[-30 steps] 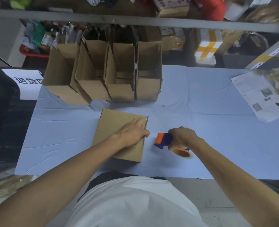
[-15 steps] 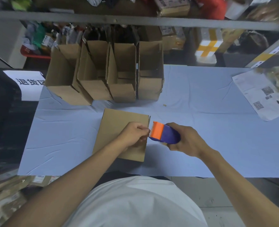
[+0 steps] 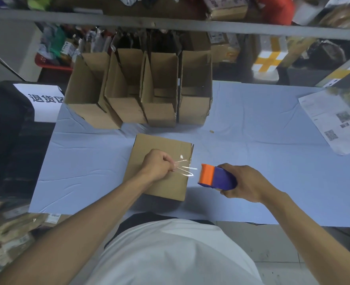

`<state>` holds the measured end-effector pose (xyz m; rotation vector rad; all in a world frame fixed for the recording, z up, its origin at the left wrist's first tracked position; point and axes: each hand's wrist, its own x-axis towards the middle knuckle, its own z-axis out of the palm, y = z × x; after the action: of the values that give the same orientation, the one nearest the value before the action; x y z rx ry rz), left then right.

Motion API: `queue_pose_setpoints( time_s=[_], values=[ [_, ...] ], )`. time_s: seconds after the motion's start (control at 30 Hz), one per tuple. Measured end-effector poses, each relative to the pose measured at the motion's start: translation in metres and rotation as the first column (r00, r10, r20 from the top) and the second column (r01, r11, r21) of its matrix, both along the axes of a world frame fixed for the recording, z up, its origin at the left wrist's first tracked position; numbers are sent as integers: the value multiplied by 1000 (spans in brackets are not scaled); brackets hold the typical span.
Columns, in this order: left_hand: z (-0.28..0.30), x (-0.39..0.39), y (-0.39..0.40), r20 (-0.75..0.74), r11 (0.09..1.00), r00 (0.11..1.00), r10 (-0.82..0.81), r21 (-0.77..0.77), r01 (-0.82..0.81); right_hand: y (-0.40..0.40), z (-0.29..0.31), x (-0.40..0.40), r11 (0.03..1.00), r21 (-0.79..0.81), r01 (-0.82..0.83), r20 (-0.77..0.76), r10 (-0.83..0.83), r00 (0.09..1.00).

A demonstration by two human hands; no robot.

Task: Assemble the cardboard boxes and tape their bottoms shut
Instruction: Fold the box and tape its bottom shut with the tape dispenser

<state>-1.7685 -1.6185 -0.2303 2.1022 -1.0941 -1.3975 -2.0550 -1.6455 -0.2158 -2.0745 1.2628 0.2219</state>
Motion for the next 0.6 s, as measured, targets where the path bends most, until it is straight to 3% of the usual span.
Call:
queue_pose_setpoints(
  time_s=[0.37,0.6],
  values=[
    [-14,-20,3,376,982,907,-187,104,159,-1,-21,4,999,42,5,-70,-2,998],
    [-7,-42,-8,694,883,573,-436,206,422,-7,-26,18,995,43,-85,-157,91,983]
  ],
)
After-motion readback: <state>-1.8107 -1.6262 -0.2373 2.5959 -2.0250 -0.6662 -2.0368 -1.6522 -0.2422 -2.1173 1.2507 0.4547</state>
